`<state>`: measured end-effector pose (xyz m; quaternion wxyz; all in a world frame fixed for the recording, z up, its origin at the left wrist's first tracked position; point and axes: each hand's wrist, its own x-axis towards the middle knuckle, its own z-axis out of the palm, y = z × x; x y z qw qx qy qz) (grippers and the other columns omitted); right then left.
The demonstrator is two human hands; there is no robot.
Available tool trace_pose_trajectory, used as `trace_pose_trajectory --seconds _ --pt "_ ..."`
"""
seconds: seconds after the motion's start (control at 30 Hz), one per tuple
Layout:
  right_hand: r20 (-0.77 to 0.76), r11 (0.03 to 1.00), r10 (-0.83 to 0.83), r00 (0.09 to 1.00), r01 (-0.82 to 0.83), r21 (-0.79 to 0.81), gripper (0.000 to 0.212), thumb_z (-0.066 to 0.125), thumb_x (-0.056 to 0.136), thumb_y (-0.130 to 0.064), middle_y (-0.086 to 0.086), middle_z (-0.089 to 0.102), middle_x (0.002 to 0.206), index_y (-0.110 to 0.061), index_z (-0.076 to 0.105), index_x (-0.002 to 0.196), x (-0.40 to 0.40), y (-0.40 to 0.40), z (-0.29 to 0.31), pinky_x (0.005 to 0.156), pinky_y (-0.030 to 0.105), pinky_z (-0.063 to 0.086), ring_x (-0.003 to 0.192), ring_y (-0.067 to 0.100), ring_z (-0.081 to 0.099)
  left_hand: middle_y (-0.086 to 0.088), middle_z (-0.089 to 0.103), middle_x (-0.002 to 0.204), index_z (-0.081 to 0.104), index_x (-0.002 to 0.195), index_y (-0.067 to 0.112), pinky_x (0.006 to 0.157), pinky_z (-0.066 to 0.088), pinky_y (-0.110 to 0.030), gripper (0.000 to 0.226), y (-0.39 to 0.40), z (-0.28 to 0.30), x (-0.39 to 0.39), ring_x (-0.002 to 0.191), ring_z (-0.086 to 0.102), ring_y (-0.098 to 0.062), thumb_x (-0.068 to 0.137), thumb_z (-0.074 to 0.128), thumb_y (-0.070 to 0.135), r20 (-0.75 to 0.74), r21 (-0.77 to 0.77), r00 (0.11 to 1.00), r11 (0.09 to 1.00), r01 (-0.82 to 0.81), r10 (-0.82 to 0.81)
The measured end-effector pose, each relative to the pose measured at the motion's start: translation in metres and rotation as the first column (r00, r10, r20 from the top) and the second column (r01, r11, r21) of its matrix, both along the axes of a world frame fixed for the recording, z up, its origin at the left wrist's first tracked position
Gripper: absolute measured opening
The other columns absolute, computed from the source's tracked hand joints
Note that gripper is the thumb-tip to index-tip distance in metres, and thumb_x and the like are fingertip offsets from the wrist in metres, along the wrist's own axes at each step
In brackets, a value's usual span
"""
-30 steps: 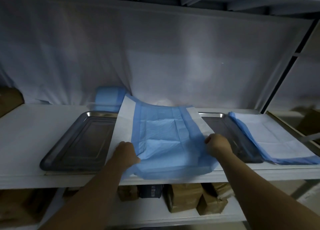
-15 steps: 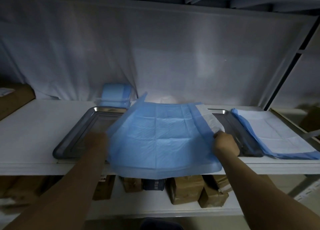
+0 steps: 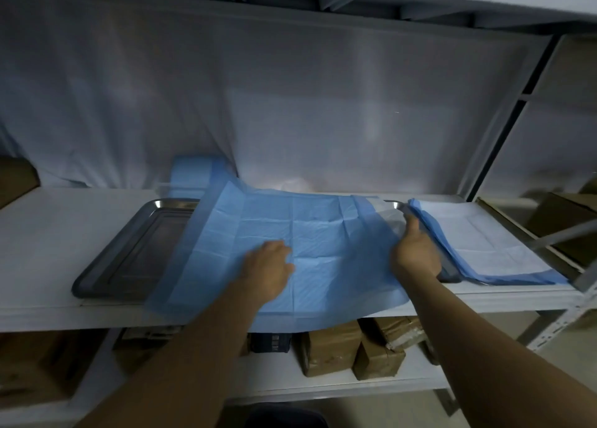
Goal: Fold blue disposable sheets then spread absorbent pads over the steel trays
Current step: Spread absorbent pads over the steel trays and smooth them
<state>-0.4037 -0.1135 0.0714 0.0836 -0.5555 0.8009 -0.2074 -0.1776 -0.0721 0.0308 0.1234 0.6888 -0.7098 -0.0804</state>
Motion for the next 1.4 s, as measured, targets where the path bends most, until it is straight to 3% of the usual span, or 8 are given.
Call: trace_pose_trajectory --seconds 0.23,0.37,0.47,0.53,0.8,0.97,1.13,1.4 --pt "0.361 0.998 -0.005 0.933 0.026 -0.054 0.029 0.043 0.096 -0.018 0.019 0.063 0.111 0.000 0.061 0.110 -0.005 -0.011 0.008 0.083 0.037 0.047 0.101 0.034 0.060 0.000 -0.010 0.160 0.008 0.151 0.027 0.117 -0.002 -0.053 0.067 0.002 -0.045 -0.070 0.146 -0.015 -0.027 0.094 0.032 0.054 0.111 0.340 0.981 0.934 0.113 -0.159" --pt "0.627 0.982 0.155 0.764 -0.050 -0.181 0.015 0.047 0.093 -0.014 0.012 0.060 0.084 -0.008 0.060 0.090 0.017 -0.019 0.021 0.065 0.022 0.045 0.071 0.022 0.053 -0.011 0.039 0.145 0.047 0.133 0.018 0.111 0.028 -0.049 0.040 -0.006 -0.030 -0.072 0.137 0.032 -0.031 0.100 0.030 0.034 -0.232 0.272 0.972 0.957 0.103 -0.039" --pt "0.806 0.951 0.297 0.512 -0.237 -0.199 0.021 0.047 0.091 0.000 0.004 0.056 0.068 -0.009 0.059 0.076 0.048 -0.014 0.023 0.051 0.020 0.042 0.058 0.015 0.050 -0.007 0.060 0.123 0.060 0.119 0.007 0.100 0.042 -0.037 0.048 -0.011 -0.011 -0.050 0.113 0.055 -0.022 0.102 0.028 0.038 -0.850 0.301 0.419 0.947 -0.111 0.319" --pt "0.860 0.913 0.306 0.408 -0.381 -0.144 0.029 0.046 0.089 0.005 0.001 0.059 0.062 -0.015 0.061 0.074 0.067 -0.009 0.016 0.052 0.020 0.042 0.057 0.014 0.052 -0.011 0.062 0.124 0.063 0.115 0.007 0.097 0.042 -0.037 0.069 -0.017 -0.008 -0.022 0.103 0.058 -0.025 0.098 0.017 0.055 -0.906 0.420 0.030 0.906 -0.048 0.421" --pt "0.864 0.768 0.243 0.441 -0.632 0.107 0.019 0.050 0.089 0.000 0.009 0.061 0.083 -0.015 0.061 0.083 0.109 0.009 -0.022 0.066 0.028 0.048 0.070 0.018 0.056 -0.002 0.064 0.101 0.058 0.114 0.014 0.090 0.043 -0.040 0.043 -0.007 -0.006 0.040 0.095 0.059 -0.019 0.092 0.047 0.050 -0.824 0.524 -0.183 0.844 0.115 0.537" --pt "0.826 0.861 0.199 0.527 -0.497 0.109 0.033 0.048 0.095 -0.042 0.009 0.066 0.088 -0.014 0.064 0.086 0.116 0.012 -0.033 0.068 0.029 0.048 0.080 0.024 0.062 -0.009 0.069 0.083 0.063 0.089 0.007 0.066 0.054 -0.035 0.017 -0.008 -0.013 0.051 0.074 0.065 -0.021 0.086 0.064 0.024 -0.873 0.484 -0.107 0.871 -0.084 0.475" --pt "0.279 0.982 0.028 0.960 -0.078 0.170 0.059 0.064 0.082 -0.042 0.014 0.055 0.124 -0.006 0.047 0.126 0.098 0.004 -0.050 0.090 0.041 0.050 0.111 0.032 0.057 -0.027 0.052 0.132 0.050 0.124 -0.009 0.099 0.040 -0.039 0.040 -0.009 -0.016 0.077 0.123 0.050 -0.039 0.091 0.051 0.012 -0.574 0.283 0.486 0.717 -0.637 0.659" --pt "0.040 0.987 0.115 0.993 -0.118 0.108 0.031 0.044 0.094 -0.014 0.012 0.059 0.122 -0.010 0.047 0.125 0.086 -0.002 -0.052 0.090 0.041 0.047 0.112 0.031 0.058 -0.018 0.062 0.119 0.058 0.116 -0.005 0.081 0.049 -0.030 0.046 -0.005 -0.014 0.061 0.108 0.061 -0.030 0.078 0.070 0.017 -0.439 0.411 0.684 0.807 -0.424 0.583"
